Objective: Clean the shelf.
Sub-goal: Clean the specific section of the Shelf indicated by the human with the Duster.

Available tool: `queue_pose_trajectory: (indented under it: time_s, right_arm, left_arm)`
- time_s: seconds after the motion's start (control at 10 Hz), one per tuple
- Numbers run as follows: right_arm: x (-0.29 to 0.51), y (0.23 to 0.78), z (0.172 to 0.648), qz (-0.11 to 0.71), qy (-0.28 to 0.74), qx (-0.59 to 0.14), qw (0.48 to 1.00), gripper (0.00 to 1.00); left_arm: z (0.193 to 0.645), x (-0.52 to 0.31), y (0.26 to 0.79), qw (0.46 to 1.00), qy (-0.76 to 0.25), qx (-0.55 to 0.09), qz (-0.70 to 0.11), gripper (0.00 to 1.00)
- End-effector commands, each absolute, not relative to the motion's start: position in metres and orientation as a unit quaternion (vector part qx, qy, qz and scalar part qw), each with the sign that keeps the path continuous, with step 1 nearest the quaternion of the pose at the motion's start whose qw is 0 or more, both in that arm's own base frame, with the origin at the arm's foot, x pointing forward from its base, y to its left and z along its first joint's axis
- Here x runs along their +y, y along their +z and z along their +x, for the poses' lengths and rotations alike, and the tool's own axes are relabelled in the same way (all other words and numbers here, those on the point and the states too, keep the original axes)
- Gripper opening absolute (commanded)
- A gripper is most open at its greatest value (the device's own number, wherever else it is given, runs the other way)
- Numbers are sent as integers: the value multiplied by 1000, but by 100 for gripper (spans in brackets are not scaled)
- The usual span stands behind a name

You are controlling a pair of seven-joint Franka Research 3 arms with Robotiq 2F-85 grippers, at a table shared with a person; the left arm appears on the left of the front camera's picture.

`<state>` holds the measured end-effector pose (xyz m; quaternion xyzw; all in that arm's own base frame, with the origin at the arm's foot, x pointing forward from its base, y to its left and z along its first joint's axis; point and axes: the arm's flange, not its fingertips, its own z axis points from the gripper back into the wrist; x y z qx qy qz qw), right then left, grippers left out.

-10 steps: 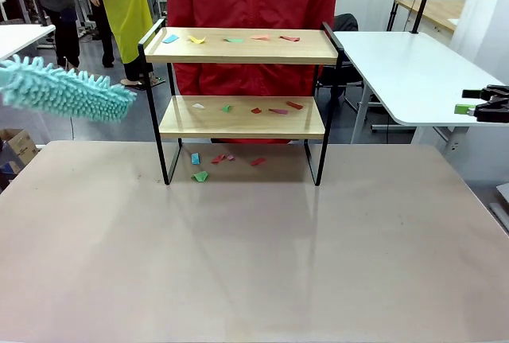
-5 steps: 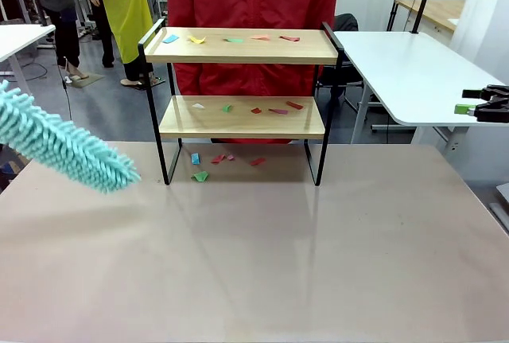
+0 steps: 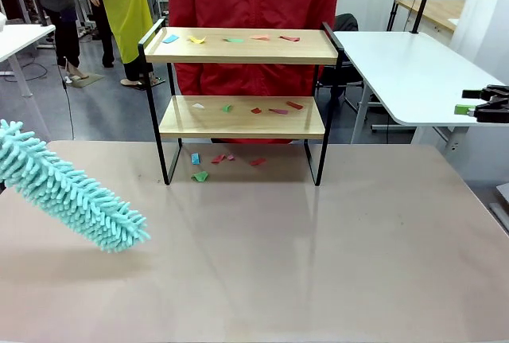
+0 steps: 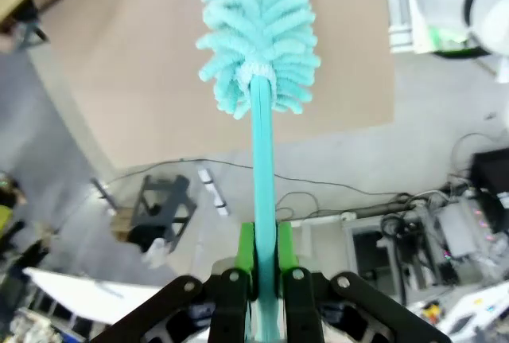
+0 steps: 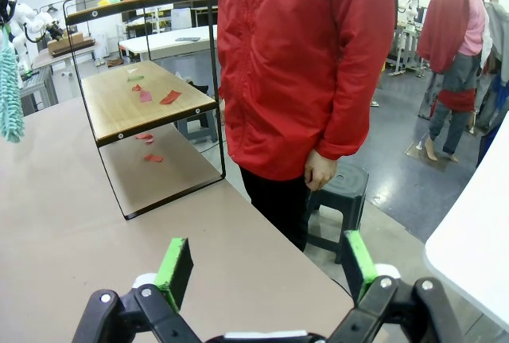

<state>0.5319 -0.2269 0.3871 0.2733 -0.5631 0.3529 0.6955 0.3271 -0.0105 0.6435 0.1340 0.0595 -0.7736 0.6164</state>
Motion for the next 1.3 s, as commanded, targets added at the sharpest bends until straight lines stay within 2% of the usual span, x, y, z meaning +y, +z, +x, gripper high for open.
queue_pose_trajectory:
  time_s: [0.0,1.2]
  right_arm:
    - [-221,395,532,273,343,-562,701,100]
    - [-221,395,532,273,343,-562,701,100]
  left_arm:
    - [326,-14,651,603,-783,55,140,13]
    - [326,-14,651,603,-783,55,140,13]
